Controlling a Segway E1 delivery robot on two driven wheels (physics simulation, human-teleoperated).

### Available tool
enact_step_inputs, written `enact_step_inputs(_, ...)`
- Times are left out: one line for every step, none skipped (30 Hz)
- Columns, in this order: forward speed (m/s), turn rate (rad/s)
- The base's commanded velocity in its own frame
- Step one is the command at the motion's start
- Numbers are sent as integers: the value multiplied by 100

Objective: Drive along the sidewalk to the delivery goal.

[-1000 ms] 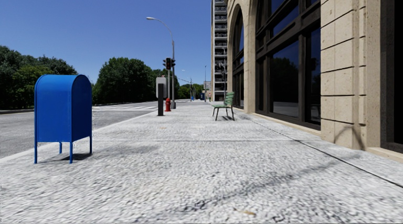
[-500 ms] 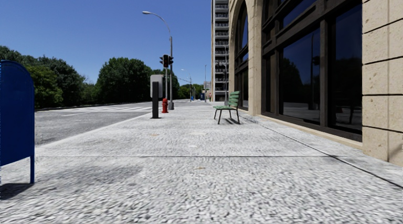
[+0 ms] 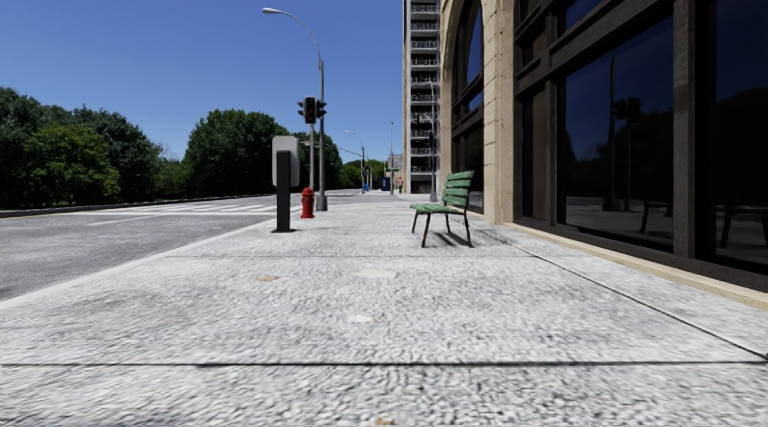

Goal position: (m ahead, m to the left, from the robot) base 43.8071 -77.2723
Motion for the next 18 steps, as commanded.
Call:
enact_step_inputs(200, 0)
enact_step_inputs(200, 0)
enact_step_inputs(200, 0)
enact_step_inputs(200, 0)
enact_step_inputs(200, 0)
enact_step_inputs(200, 0)
enact_step_inputs(200, 0)
enact_step_inputs(200, 0)
enact_step_inputs(200, 0)
enact_step_inputs(200, 0)
enact_step_inputs(200, 0)
enact_step_inputs(200, 0)
enact_step_inputs(200, 0)
enact_step_inputs(200, 0)
enact_step_inputs(200, 0)
enact_step_inputs(200, 0)
enact_step_inputs(200, 0)
enact_step_inputs(200, 0)
